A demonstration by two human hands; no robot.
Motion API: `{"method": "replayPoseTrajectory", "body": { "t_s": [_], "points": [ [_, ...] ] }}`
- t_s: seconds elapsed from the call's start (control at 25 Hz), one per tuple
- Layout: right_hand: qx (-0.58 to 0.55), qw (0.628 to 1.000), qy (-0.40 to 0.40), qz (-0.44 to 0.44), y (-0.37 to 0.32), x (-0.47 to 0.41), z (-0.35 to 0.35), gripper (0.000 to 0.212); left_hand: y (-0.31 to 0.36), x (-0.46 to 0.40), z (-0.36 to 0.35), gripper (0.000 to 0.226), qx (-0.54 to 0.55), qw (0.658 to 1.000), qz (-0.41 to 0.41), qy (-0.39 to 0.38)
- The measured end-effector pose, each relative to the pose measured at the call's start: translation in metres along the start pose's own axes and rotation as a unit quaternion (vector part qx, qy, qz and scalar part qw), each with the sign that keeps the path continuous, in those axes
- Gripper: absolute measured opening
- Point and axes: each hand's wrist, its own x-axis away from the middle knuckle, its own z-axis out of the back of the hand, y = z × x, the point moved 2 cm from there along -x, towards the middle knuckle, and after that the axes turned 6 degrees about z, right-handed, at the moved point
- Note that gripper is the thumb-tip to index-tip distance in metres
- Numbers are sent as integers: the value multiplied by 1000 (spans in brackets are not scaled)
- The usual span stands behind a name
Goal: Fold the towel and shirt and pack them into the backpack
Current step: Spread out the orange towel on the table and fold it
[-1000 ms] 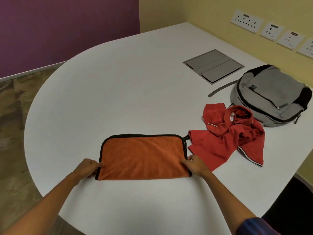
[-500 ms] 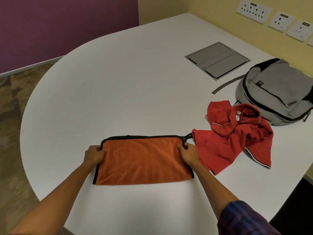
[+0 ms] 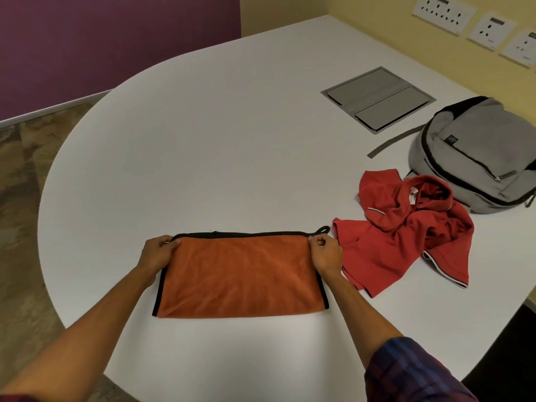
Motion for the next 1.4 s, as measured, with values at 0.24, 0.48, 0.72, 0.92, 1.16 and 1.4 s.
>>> {"method": "replayPoseTrajectory", "body": {
  "t_s": [0.24,0.48,0.72,0.92,1.16,1.4],
  "points": [
    [30,999,19,-32,9,-9,3,16,3,-9,-4,13,68,997,3,40],
    [136,990,38,-5,3,-10,-3,14,0,-26,-13,24,-32,993,10,112],
    [254,912,-96,307,1,28,-27,51,-9,-1,-44,55,-375,865,-313,112],
    [321,901,-165,241,36,43,-44,83,-41,10,-76,83,-475,828,-296,-15],
    [340,910,-137,191,50,35,-33,91,-36,8,-75,87,-512,831,-216,-41],
    [244,958,-18,148,50,54,-3,76,-25,53,-107,80,-489,799,-346,-52]
  ]
}}
